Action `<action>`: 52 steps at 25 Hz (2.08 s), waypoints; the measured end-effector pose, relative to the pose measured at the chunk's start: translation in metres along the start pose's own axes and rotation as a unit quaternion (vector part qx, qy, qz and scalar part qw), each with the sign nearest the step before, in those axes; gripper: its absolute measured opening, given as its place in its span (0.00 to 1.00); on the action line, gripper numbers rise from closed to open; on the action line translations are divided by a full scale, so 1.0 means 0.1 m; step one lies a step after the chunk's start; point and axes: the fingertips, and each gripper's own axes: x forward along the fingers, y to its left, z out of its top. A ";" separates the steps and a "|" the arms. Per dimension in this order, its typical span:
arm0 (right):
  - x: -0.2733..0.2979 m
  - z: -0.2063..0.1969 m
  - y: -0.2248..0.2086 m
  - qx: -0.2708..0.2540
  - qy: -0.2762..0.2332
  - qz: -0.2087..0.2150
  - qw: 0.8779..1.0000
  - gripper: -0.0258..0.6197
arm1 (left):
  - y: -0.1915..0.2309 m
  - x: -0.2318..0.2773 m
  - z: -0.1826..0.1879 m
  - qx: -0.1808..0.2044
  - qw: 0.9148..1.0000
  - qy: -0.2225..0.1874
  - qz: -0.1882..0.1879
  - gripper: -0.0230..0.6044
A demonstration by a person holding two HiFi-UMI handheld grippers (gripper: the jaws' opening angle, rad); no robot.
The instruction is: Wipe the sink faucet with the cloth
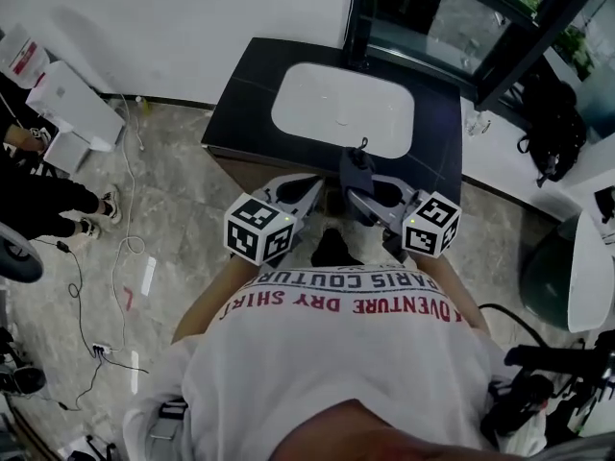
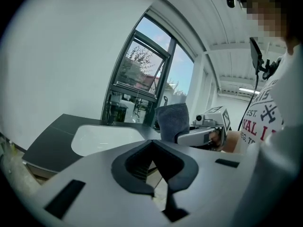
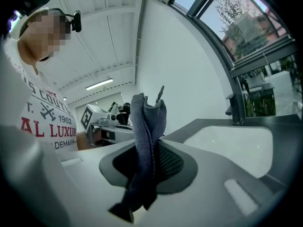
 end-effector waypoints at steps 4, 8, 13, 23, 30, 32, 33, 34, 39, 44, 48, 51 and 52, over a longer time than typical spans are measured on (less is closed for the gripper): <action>0.35 0.05 -0.62 0.009 0.017 0.006 1.000 0.14 | 0.59 0.43 0.10 -0.014 1.000 0.015 0.007 0.04; 0.63 0.32 -1.43 0.022 0.015 -0.005 1.000 0.14 | 1.24 0.99 0.46 -0.022 0.999 0.025 0.014 0.04; 0.94 0.93 -2.32 0.015 -0.002 -0.019 1.000 0.14 | 1.83 1.66 1.13 -0.002 1.000 0.021 -0.002 0.04; 1.06 1.14 -3.09 0.015 0.020 -0.058 0.998 0.14 | 2.21 2.27 1.41 -0.007 0.998 0.055 -0.035 0.04; 1.12 1.20 -3.31 0.005 0.021 -0.095 0.995 0.14 | 2.39 2.38 1.43 -0.002 0.996 0.069 -0.058 0.04; 1.11 1.29 -3.43 -0.012 0.024 -0.116 0.993 0.14 | 2.44 2.37 1.43 -0.001 0.996 0.069 -0.061 0.04; 1.10 1.35 -3.50 -0.029 0.028 -0.128 0.991 0.14 | 2.45 2.35 1.42 -0.001 0.996 0.068 -0.061 0.04; 1.11 1.44 -3.57 -0.051 0.033 -0.141 0.988 0.14 | 2.47 2.33 1.42 -0.002 0.996 0.068 -0.061 0.04; 1.28 2.01 -3.95 -0.181 0.056 -0.200 0.961 0.14 | 2.61 2.20 1.42 -0.007 0.997 0.067 -0.048 0.04; 1.55 2.26 -4.36 -0.279 0.112 -0.241 0.923 0.14 | 2.74 2.10 1.41 -0.017 0.997 0.063 -0.030 0.04; 1.74 2.24 -4.70 -0.283 0.151 -0.256 0.912 0.14 | 2.82 2.07 1.38 -0.025 0.997 0.063 -0.021 0.04; 1.84 2.10 -4.93 -0.271 0.177 -0.261 0.909 0.14 | 2.86 2.08 1.31 -0.031 0.997 0.067 -0.017 0.04; 1.88 2.03 -4.97 -0.265 0.185 -0.259 0.910 0.14 | 2.88 2.08 1.29 -0.035 0.997 0.069 -0.015 0.04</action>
